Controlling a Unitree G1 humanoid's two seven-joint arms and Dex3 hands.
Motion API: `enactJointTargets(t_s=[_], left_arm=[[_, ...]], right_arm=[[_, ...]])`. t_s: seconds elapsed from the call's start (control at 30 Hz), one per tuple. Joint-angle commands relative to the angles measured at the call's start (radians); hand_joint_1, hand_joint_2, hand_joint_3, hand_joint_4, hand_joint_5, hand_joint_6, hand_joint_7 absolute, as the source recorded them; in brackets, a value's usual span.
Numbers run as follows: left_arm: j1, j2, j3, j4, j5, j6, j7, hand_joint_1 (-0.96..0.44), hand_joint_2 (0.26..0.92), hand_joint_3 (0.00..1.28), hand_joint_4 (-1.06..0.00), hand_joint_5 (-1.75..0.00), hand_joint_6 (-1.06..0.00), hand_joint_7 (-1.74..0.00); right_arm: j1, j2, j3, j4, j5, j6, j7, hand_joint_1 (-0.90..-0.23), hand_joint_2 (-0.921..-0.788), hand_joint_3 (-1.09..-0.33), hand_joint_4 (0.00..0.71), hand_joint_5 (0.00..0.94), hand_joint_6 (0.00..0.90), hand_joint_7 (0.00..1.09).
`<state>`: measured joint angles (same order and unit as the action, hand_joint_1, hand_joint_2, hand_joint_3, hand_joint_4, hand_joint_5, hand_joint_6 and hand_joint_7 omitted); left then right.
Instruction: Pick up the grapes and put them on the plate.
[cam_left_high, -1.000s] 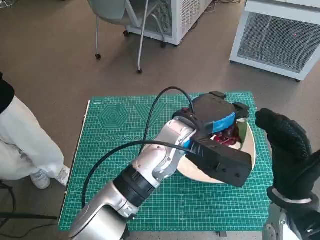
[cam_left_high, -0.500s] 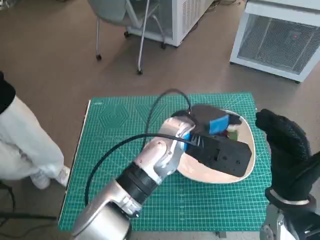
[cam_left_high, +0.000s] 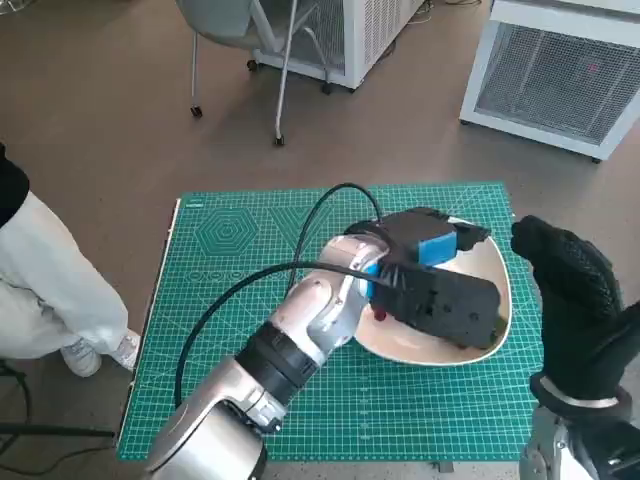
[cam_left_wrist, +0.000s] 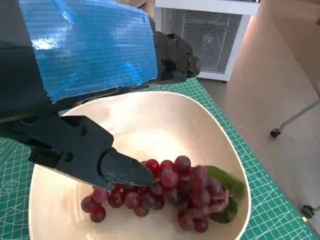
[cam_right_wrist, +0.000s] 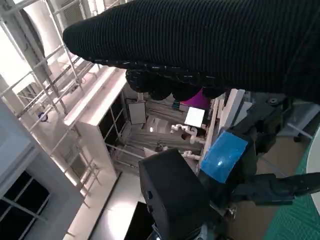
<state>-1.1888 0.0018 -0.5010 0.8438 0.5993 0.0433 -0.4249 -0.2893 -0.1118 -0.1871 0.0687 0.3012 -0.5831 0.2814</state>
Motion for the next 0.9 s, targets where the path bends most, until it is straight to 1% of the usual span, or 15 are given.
enactJointTargets(t_s=[0.03, 0.1, 0.27, 0.4, 0.57, 0.77, 0.9], left_arm=[[0.077, 0.057, 0.103, -0.032, -0.127, -0.126, 0.011, -0.41, 0.875, 0.03, 0.00, 0.00, -0.15, 0.00], [0.106, 0.085, 0.153, -0.042, -0.188, -0.176, 0.002, -0.44, 0.896, 0.04, 0.00, 0.00, -0.15, 0.00], [0.168, 0.146, 0.272, -0.060, -0.335, -0.253, -0.035, -0.46, 0.916, 0.06, 0.00, 0.00, -0.18, -0.02], [0.221, 0.168, 0.350, -0.094, -0.437, -0.269, -0.057, -0.46, 0.920, 0.09, -0.02, -0.01, -0.21, -0.03], [0.328, 0.178, 0.477, -0.177, -0.611, -0.281, -0.087, -0.45, 0.921, 0.10, -0.11, -0.03, -0.25, -0.04], [0.430, 0.183, 0.561, -0.233, -0.725, -0.362, -0.093, -0.45, 0.921, 0.12, -0.17, -0.03, -0.28, -0.04], [0.452, 0.182, 0.577, -0.244, -0.753, -0.383, -0.094, -0.45, 0.921, 0.12, -0.19, -0.03, -0.28, -0.04]], right_arm=[[0.019, 0.004, 0.006, 0.005, -0.010, 0.020, -0.009, -0.518, -0.921, -0.575, 0.443, 0.000, 0.079, 0.59], [0.018, 0.004, 0.009, 0.002, -0.010, 0.024, -0.009, -0.518, -0.921, -0.573, 0.443, 0.001, 0.079, 0.59], [0.019, 0.003, 0.011, -0.006, -0.010, 0.029, -0.009, -0.517, -0.921, -0.572, 0.444, 0.001, 0.080, 0.59], [0.019, 0.002, 0.012, -0.008, -0.011, 0.032, -0.010, -0.512, -0.921, -0.572, 0.444, 0.001, 0.081, 0.59], [0.015, 0.002, 0.014, -0.003, -0.015, 0.031, -0.009, -0.511, -0.921, -0.572, 0.444, 0.001, 0.082, 0.59], [0.006, 0.001, 0.016, 0.006, -0.017, 0.032, -0.009, -0.511, -0.921, -0.571, 0.445, 0.002, 0.084, 0.59], [0.004, 0.002, 0.016, 0.008, -0.019, 0.032, -0.009, -0.511, -0.921, -0.570, 0.446, 0.002, 0.086, 0.59]])
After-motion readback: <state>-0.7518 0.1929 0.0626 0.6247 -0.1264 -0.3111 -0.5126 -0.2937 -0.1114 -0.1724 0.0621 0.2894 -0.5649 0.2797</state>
